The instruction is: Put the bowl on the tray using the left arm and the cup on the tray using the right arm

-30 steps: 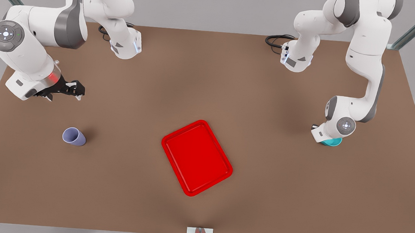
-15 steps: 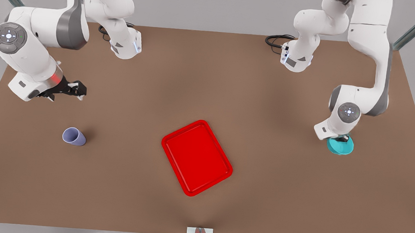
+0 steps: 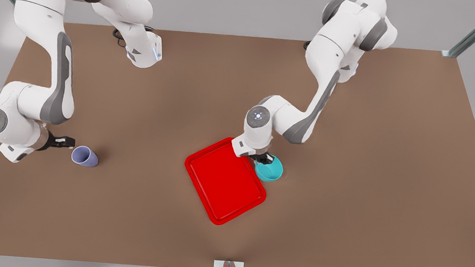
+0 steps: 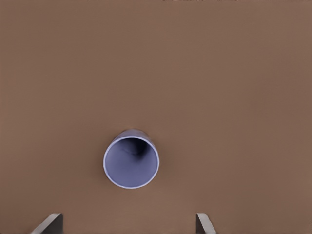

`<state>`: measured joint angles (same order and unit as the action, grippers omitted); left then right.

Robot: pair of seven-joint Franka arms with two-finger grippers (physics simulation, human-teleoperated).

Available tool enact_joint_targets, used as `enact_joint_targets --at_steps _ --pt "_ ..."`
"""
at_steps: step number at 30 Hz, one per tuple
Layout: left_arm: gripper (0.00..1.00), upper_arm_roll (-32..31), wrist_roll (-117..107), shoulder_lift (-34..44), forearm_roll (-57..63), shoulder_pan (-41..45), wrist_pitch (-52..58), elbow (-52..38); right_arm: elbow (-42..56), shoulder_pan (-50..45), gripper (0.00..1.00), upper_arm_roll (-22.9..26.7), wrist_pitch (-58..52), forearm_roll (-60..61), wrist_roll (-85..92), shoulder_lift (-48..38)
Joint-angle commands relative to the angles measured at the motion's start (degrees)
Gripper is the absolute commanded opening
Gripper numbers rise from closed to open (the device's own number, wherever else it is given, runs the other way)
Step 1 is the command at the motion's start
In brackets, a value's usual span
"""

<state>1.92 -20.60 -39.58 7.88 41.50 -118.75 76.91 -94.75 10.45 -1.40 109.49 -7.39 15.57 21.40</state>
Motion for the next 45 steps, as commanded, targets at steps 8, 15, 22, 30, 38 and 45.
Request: enact_joint_targets --at_steps 8,15,22,30,38,45 --pt "0.27 11.5 -1.5 -11.6 -11.4 9.2 -5.4 -12.6 -0.3 5.3 1.0 -5.1 3.0 0.1 0.1 4.6" --pt "0.27 13.9 -1.8 -19.9 -14.4 9.1 -8.3 -20.3 -0.2 6.6 1.0 -5.1 3.5 0.1 0.1 8.0" --pt "0.79 14.0 -4.8 -23.5 -14.5 11.2 -10.8 -21.7 -0.2 7.7 1.0 -5.1 5.1 0.0 0.1 10.4" --pt "1.0 14.1 -4.8 -23.5 -14.4 11.1 -10.7 -21.5 -0.2 8.4 1.0 -5.1 5.5 0.1 0.1 11.3" --pt "1.0 13.8 -3.7 -9.4 -18.2 3.8 2.0 -16.8 -0.3 8.4 1.0 -5.1 5.9 0.2 0.1 13.0" --pt "1.0 14.0 6.8 16.4 -17.1 -13.0 30.0 -7.9 0.2 8.3 0.6 -5.1 5.9 0.4 0.0 14.6"
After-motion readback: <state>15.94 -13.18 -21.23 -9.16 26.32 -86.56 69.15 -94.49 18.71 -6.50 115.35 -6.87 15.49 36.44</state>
